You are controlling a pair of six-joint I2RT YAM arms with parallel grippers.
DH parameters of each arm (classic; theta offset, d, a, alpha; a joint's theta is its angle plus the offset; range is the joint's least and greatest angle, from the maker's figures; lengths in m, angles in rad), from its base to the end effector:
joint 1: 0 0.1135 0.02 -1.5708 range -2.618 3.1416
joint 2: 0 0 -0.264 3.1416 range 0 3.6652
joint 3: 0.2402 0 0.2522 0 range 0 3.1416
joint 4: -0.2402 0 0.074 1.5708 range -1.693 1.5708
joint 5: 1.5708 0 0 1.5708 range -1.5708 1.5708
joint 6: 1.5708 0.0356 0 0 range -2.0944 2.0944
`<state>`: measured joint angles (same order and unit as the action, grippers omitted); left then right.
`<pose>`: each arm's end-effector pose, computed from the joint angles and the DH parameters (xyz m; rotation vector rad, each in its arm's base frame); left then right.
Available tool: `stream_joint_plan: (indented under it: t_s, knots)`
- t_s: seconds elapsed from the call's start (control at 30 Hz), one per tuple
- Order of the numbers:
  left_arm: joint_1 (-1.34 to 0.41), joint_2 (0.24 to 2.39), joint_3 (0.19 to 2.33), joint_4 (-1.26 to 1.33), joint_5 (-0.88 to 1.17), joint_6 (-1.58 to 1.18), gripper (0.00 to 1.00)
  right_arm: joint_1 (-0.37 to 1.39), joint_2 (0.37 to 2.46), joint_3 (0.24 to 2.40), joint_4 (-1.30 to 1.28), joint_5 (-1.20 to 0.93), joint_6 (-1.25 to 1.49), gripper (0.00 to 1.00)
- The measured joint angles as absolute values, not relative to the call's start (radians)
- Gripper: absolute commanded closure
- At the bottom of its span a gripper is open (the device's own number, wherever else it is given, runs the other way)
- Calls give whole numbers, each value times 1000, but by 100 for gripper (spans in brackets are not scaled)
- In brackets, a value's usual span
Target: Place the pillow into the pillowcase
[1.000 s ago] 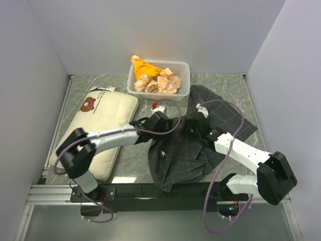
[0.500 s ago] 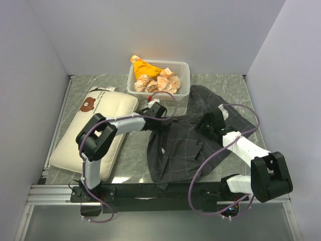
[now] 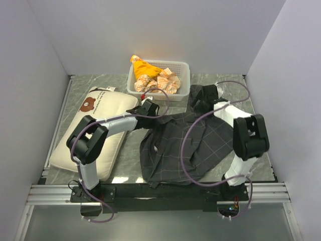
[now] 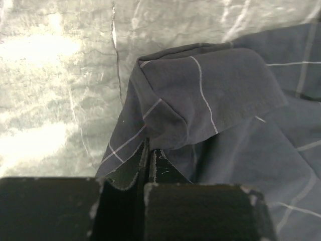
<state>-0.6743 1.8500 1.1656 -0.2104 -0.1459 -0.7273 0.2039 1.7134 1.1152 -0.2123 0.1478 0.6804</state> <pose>0.3070 -0.2387 0.1737 -0.1305 2.4986 -0.4272 0.3624 0.0696 0.2073 0.6309 2.2990 0.2480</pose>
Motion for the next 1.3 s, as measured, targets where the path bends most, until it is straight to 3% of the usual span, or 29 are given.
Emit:
stream_joint_plan:
  t_s: [0.1,0.13,0.23,0.57,0.67,0.7,0.73,0.8,0.83,0.9,1.13,1.27,1.3]
  knots:
    - [-675,1812,1163,-218,-138,-727,99,178,1821,1162,-243,149,675,45]
    - [-675,1795,1160,-221,-139,-727,99,163,1837,1162,-253,143,673,71]
    - [-674,1749,1158,-231,-140,-727,99,106,1848,1163,-282,126,667,100]
    - [-615,1660,1131,-246,-138,-728,90,-107,1740,1185,-385,222,660,100]
    - [-575,1656,1127,-235,-117,-738,78,-136,1681,1194,-418,248,664,95]
    - [-566,1656,1127,-236,-118,-736,73,-138,1675,1203,-424,254,664,89]
    - [-560,1655,1127,-238,-118,-733,70,-141,1674,1219,-430,255,662,68]
    - [-545,1655,1129,-245,-118,-723,54,-142,1679,1250,-437,250,659,40]
    - [-540,1655,1133,-253,-117,-719,51,-142,1680,1264,-440,246,655,32]
    - [-537,1655,1149,-262,-109,-710,45,-125,1680,1293,-456,248,636,30]
    - [-564,1633,1180,-266,-94,-704,51,102,1574,1300,-471,247,561,32]
    - [-669,1534,1028,-229,-109,-746,51,286,1409,1172,-425,216,506,40]
    - [-701,1501,978,-223,-110,-756,51,340,1366,1121,-403,202,496,47]
